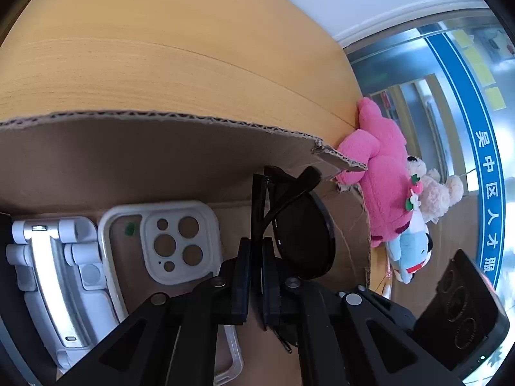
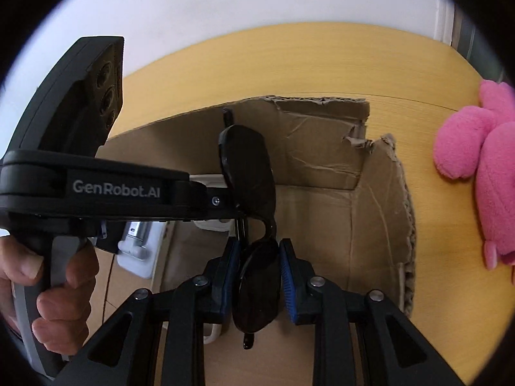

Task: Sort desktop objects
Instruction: 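Lower the sunglasses into the box beside the phone case, then open the right gripper and withdraw it from the box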

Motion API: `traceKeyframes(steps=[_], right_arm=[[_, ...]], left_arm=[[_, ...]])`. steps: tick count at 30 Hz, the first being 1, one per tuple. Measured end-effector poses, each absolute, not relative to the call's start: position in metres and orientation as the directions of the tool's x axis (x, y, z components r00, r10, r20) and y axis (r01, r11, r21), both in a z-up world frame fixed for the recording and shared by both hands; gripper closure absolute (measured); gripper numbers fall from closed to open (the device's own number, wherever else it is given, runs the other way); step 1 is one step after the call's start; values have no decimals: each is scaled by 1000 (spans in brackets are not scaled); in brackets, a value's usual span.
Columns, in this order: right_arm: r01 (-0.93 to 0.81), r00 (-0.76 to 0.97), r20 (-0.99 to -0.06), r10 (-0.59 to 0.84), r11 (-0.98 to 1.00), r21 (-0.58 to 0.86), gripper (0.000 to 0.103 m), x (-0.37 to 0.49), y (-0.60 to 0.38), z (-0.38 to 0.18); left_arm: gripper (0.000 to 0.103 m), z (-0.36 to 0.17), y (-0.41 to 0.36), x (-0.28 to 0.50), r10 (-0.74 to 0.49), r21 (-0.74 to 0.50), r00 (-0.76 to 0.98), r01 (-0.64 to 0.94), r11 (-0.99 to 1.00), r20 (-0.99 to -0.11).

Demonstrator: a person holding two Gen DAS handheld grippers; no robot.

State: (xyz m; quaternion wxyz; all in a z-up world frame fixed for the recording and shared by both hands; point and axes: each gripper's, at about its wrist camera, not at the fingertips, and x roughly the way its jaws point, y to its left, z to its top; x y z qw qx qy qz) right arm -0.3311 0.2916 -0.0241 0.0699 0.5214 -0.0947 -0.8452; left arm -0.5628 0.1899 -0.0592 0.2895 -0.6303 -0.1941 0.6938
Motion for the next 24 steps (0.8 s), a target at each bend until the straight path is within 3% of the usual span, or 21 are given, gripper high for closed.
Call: traceKeyframes(steps=[3, 8, 18, 21, 24], right_arm=[[22, -461, -864, -203, -976, 218, 76, -318, 291, -16], [30, -518, -827, -220, -971, 239, 55, -278, 292, 4], [-11, -561, -809, -177, -975, 220, 52, -230, 312, 17], [-24, -563, -810, -162, -977, 211, 49, -227, 309, 20], [-39, -582, -803, -128, -982, 184, 35, -213, 301, 23]], left_arm=[[101, -56, 198, -559, 612, -598, -33, -174, -782, -790], [100, -66, 213, -555, 599, -589, 0, -178, -788, -801], [99, -79, 230, -548, 648, -641, 12, -160, -750, -761], [92, -75, 230, -546, 640, -632, 7, -160, -758, -769], [71, -63, 224, -537, 604, -593, -16, -175, -786, -797]])
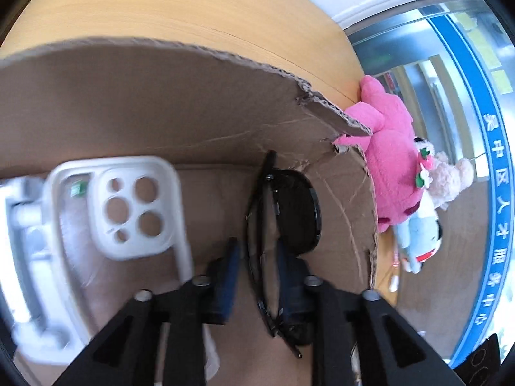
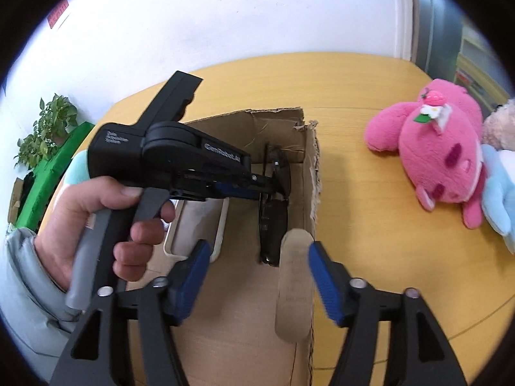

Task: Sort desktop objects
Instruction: 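Open the right gripper and withdraw it from the box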

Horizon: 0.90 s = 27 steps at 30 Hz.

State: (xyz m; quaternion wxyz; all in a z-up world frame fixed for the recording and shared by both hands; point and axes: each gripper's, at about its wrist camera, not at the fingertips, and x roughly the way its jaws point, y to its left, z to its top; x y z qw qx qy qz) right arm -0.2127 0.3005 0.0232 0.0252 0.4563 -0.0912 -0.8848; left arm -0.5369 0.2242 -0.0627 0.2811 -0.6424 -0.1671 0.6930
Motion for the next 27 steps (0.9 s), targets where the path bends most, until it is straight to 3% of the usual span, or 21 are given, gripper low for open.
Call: traceKeyframes(steps=[1, 4, 8, 11, 13, 14, 17, 22, 27], right_arm=[[-37, -590, -798, -122, -983, 178, 33, -214, 293, 26], [-20, -623, -774, -113, -987, 160, 28, -203, 282, 37], [6, -684, -724, -89, -993, 116, 24, -178, 262, 54], [11, -741, -667, -85, -993, 115, 22, -147, 243, 65], [17, -771, -632, -78, -995, 101, 21, -123, 228, 68], [19, -786, -614, -70, -996, 89, 21, -109, 220, 67], [29, -816, -575, -57, -998, 57, 21, -79, 200, 60], [29, -840, -541, -45, -999, 38, 20, -53, 179, 40], [26, -828, -559, -51, -998, 53, 19, -48, 175, 10]], left_arm=[[65, -56, 220, -532, 600, -583, -37, -193, -789, -799], [61, -16, 206, -507, 569, -516, -163, -279, -810, -806], [37, 56, 167, -446, 468, -331, -410, -363, -871, -783], [23, 104, 122, -377, 376, -168, -631, -365, -916, -679], [5, 124, 95, -324, 331, -81, -741, -352, -932, -585], [0, 129, 78, -288, 301, -41, -800, -328, -944, -519], [0, 125, 48, -223, 248, -1, -869, -274, -962, -429], [0, 77, 26, -169, 122, 47, -898, -156, -987, -422], [0, 28, 2, -167, 1, 67, -900, -34, -997, -436]])
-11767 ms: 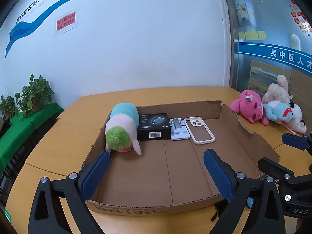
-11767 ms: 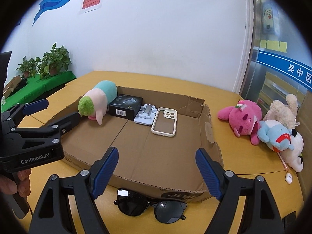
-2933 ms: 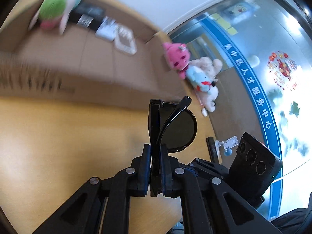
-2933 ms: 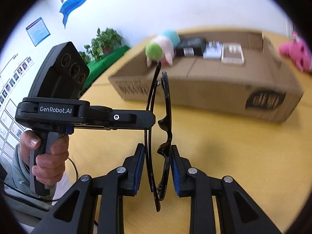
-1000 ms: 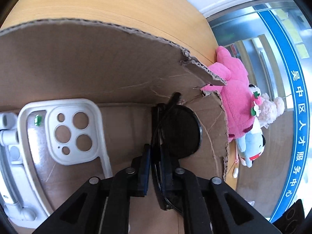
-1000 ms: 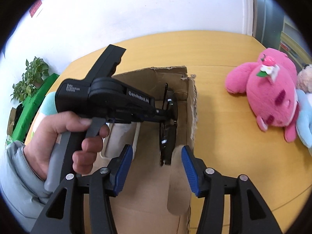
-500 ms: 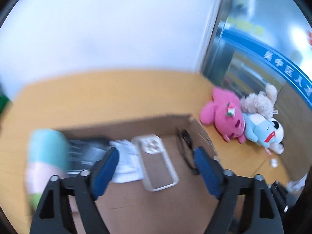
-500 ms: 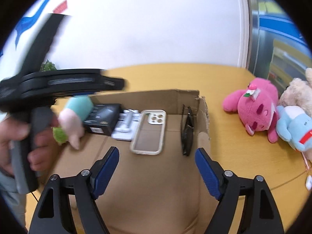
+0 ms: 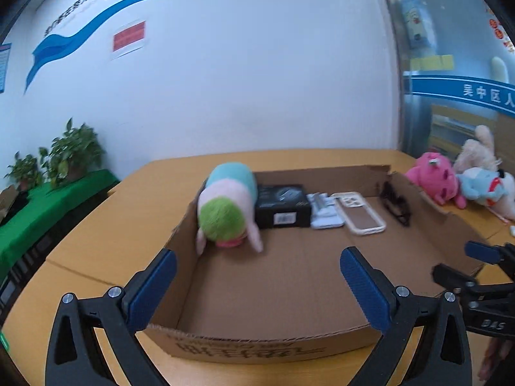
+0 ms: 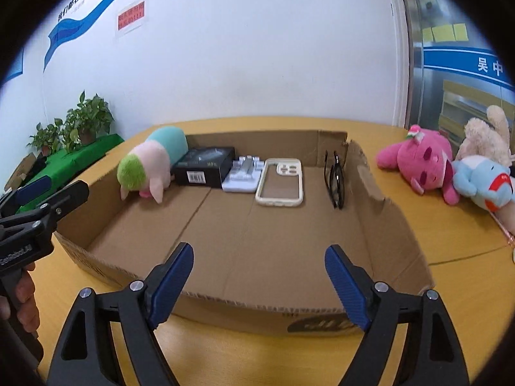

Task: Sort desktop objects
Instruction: 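Open the right gripper and withdraw it from the box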

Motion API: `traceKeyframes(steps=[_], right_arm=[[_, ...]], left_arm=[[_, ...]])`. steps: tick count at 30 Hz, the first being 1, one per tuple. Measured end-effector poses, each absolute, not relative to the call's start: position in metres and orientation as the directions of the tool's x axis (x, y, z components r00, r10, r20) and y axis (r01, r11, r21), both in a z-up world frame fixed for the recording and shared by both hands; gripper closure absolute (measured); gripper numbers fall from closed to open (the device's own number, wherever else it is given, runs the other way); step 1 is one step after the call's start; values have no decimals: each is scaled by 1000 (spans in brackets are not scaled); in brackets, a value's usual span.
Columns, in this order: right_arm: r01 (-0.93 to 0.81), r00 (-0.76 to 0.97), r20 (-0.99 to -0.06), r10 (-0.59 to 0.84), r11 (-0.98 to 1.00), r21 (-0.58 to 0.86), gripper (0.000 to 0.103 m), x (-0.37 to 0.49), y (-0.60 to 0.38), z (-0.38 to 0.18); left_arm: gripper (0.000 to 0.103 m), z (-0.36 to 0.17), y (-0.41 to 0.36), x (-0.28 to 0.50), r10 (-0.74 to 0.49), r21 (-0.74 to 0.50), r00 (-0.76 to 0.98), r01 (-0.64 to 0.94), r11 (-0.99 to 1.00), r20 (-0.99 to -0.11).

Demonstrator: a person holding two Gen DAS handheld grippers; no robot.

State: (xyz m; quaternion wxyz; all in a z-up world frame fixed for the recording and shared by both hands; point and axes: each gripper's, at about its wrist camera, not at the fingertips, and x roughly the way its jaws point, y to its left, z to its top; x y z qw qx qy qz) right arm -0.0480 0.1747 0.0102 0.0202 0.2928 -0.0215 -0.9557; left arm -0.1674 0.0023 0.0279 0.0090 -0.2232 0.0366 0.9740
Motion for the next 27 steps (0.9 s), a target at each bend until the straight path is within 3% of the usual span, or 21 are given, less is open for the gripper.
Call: traceKeyframes(steps=[6, 9, 15, 27], right_arm=[[15, -855, -518, -31, -999, 35, 12, -44, 172, -4], [8, -862, -506, -23, -999, 32, 0, -45, 170, -8], [15, -893, -449, -24, -1000, 22, 0, -42, 171, -10], [16, -893, -449, -25, -1000, 24, 0, -42, 170, -10]], left_arm=[[0, -8, -4, -185, -28, 64, -872, -4, -998, -488], [0, -16, -1, -187, -35, 78, -879, -3, -997, -475], [0, -14, 0, -192, -39, 76, -881, 4, -997, -471], [0, -15, 1, -193, -43, 77, -881, 8, -997, -471]])
